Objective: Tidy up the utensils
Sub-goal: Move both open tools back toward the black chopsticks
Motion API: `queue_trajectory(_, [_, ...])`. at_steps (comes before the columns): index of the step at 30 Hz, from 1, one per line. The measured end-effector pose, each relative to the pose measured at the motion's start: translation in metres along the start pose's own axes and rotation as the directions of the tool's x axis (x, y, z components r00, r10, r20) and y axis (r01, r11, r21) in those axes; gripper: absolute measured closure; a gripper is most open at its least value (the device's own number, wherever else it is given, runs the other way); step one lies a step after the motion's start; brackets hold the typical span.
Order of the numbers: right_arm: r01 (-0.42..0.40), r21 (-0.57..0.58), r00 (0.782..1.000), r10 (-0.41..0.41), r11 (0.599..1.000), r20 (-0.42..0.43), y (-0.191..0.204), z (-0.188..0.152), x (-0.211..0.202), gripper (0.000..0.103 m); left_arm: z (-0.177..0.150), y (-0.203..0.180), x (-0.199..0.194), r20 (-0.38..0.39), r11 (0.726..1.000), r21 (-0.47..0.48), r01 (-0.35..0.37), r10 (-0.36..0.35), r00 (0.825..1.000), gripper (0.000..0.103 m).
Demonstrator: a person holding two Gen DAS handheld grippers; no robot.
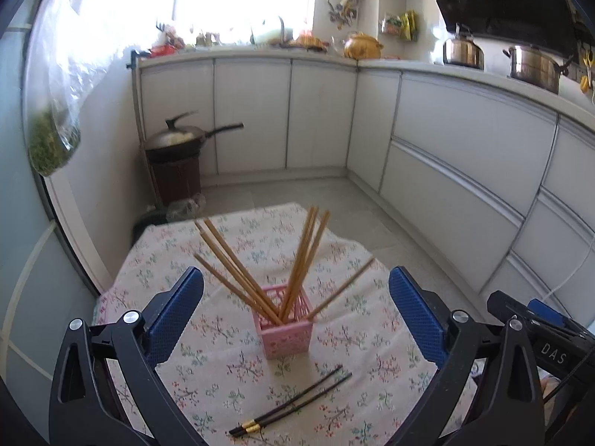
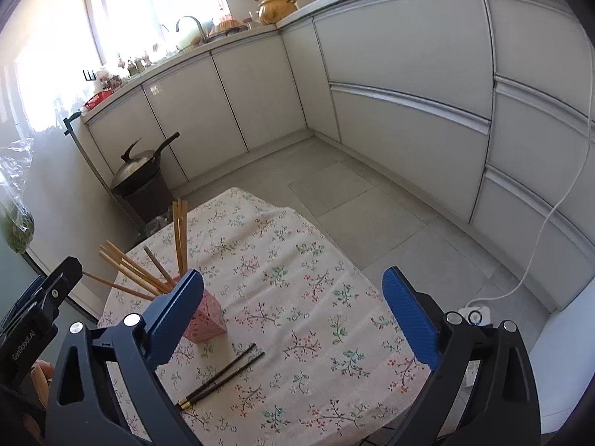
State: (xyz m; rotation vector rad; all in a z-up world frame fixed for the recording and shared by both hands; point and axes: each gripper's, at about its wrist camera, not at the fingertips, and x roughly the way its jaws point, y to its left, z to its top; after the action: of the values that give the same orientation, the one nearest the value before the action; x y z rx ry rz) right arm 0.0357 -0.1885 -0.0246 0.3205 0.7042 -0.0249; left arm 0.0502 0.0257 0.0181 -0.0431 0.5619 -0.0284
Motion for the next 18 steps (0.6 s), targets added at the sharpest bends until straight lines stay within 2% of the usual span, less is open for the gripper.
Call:
queue_trajectory(2, [-0.003,0.023,0.998,0.004,1.0,-0.058,-0.009,-0.01,0.007,0.009,-0.007,0.0,0.012,-0.082,0.999,0.01,0.036,-0.035,0.996,0.007])
queue_trajectory(4, [-0.005,0.042,0.995,0.009,0.999,-0.104,-0.016,-0.019,0.013,0.009,-0.016,0.001,0.025,-0.174,0.997,0.006,0.075,-0.072,0.982,0.007])
queue_trajectory(6, [-0.004,0.063,0.989,0.013,0.998,-0.15,-0.023,-0.028,0.02,0.009,-0.027,-0.001,0.041,-0.271,0.995,0.012,0.1,-0.093,0.958,0.007])
queue_trajectory(9, [-0.009,0.094,0.98,0.028,0.996,-0.197,-0.03,-0.036,0.027,0.009,-0.044,-0.005,0.065,-0.406,0.991,0.037,0.129,-0.103,0.908,0.007])
queue_trajectory(14, [-0.02,0.143,0.966,0.055,0.99,-0.252,-0.037,-0.039,0.036,0.009,-0.072,-0.014,0.096,-0.521,0.989,0.085,0.123,-0.062,0.851,0.007])
queue_trajectory(17, [-0.021,0.17,0.958,0.069,0.985,-0.277,-0.043,-0.041,0.04,0.009,-0.086,-0.015,0.113,-0.572,0.989,0.078,0.124,-0.057,0.818,0.009])
queue_trajectory(18, [-0.017,0.175,0.957,0.067,0.984,-0.283,-0.045,-0.042,0.041,0.009,-0.089,-0.015,0.117,-0.581,0.99,0.074,0.117,-0.052,0.812,0.009])
